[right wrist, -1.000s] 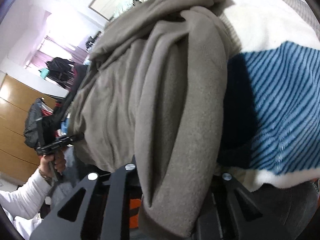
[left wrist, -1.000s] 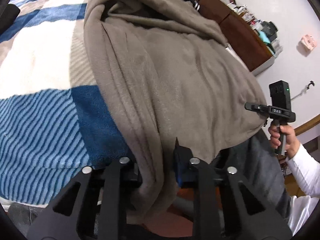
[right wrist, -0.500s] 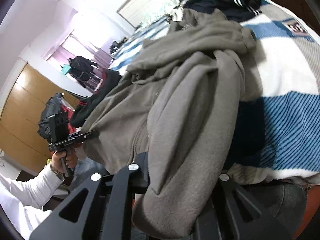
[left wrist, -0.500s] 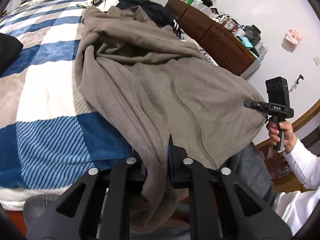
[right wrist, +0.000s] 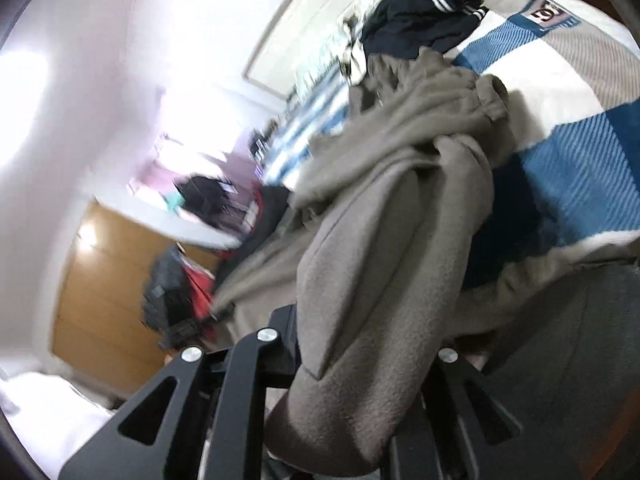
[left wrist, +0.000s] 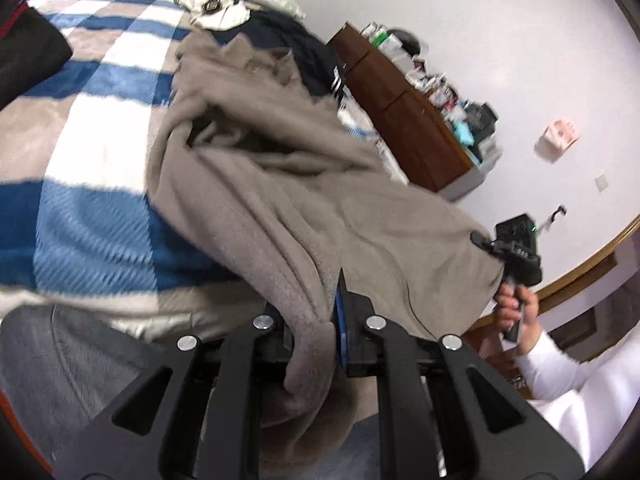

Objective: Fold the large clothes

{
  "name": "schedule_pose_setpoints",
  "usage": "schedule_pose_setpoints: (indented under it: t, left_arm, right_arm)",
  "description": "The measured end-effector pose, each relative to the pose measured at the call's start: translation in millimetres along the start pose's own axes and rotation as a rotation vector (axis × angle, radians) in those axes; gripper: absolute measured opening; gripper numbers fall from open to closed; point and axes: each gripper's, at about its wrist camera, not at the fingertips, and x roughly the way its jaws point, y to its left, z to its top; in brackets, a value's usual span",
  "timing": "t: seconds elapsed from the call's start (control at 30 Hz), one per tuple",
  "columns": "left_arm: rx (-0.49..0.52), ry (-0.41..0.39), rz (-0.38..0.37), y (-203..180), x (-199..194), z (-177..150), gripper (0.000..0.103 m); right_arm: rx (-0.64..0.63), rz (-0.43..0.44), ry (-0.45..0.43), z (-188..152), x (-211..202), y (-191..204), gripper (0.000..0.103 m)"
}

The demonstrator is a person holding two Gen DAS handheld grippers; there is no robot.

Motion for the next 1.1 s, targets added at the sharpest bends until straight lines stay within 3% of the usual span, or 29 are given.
schedule_pose_setpoints:
  t: [0.27, 0.53, 0.7, 0.9, 1.1]
  left_arm:
    - [-0.016, -0.122, -0.039, -4.3, -13.6, 90.5, 0.013]
    - [-0.074, -0.178, -0.033, 22.1, 13.7, 182.7, 0.013]
    - [-0.136, -0.146, 0.026, 62.8, 57.1, 236.1, 0.013]
    - [-0.243, -0.054, 0.093, 127.7, 124.9, 285.5, 0.013]
    - [-0.322, 0.091, 0.185, 185.8, 191.9, 309.4, 0.014]
  right_arm:
    - [0.045, 0.065, -0.165, 77.5, 6.7, 21.5, 0.012]
    - [0.090, 0.092, -0.244, 163.6, 51.9, 21.4, 0.012]
    - [0.139, 0.044, -0.237, 212.3, 92.9, 4.9, 0.012]
    - [0.221, -0.103, -0.178, 277.3, 161.5, -41.1, 0.012]
    - [0.252, -0.292, -0.027, 317.2, 228.6, -94.9, 0.012]
